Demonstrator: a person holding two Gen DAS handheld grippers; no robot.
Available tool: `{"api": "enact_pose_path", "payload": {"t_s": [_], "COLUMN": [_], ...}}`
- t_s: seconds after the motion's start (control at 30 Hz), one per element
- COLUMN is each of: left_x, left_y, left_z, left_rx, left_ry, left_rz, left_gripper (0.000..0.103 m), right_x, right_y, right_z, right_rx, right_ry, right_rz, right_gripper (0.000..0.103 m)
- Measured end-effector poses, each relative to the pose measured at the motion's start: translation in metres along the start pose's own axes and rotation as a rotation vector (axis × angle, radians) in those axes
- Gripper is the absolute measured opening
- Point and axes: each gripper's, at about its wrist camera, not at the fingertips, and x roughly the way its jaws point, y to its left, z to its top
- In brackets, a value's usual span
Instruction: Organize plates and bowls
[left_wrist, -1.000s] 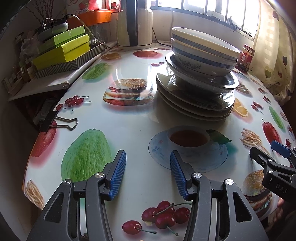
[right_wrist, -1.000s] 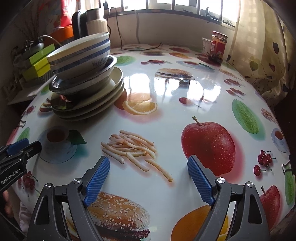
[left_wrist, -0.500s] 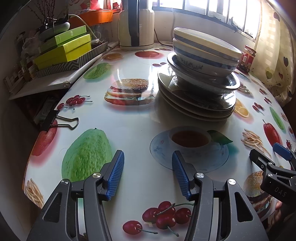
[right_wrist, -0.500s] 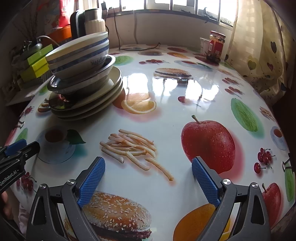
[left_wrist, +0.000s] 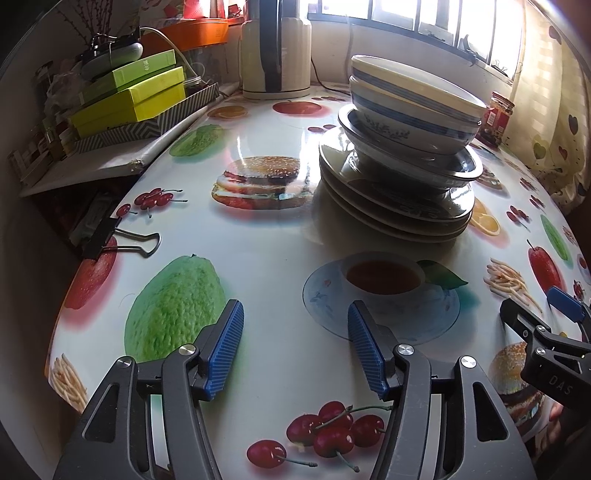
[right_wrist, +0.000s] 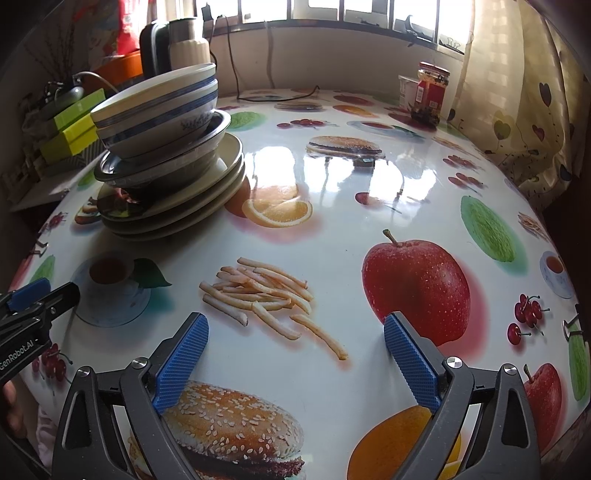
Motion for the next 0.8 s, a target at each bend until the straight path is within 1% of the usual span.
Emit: {"api": "enact_pose_path", "payload": {"t_s": [0.8], "left_x": [0.0004], "left_y": [0.0004], "left_z": [0.0001], "left_rx": [0.0], "left_ry": [0.0], "left_rz": [0.0], "left_gripper": [0.061], "right_x": [-0.0005], "right_y": [-0.0002], "right_z": [-0.0002], "right_rx": [-0.001], "right_ry": [-0.001], "right_rz": [0.0], "right_gripper": [0.097]}}
